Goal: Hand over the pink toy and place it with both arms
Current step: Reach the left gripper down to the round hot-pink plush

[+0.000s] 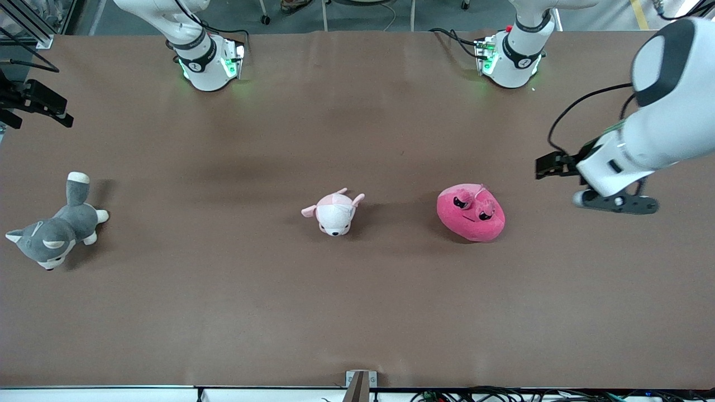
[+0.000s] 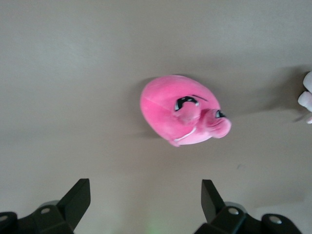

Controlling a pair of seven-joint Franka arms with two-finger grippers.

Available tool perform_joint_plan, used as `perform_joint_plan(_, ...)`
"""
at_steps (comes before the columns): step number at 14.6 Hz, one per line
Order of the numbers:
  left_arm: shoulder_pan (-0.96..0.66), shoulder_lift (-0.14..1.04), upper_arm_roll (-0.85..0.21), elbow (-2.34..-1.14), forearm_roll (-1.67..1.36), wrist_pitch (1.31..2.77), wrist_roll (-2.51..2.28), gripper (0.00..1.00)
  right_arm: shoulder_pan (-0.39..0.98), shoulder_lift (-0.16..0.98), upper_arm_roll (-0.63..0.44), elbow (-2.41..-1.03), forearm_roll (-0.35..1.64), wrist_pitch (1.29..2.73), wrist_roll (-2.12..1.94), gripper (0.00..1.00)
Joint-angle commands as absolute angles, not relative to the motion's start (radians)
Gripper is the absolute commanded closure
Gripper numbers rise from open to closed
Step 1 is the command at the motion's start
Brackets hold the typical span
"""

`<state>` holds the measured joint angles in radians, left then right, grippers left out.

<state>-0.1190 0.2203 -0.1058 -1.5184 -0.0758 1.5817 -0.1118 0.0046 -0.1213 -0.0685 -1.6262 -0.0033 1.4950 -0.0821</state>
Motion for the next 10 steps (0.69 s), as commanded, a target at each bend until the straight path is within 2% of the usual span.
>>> perform_joint_plan(1,-0.169,0.274,-0.107,-1.494,-0.089,1.611,-0.182,0.0,0.009,-0.149,-0.067,-1.652,-0.026,1.499,-0.092,0.0)
perform_joint_plan(10,-0.189,0.445,-0.107,-1.502,-0.089,1.701,-0.189,0.0,0.008,-0.149,-0.067,-1.654,-0.026,1.496,-0.109,0.0)
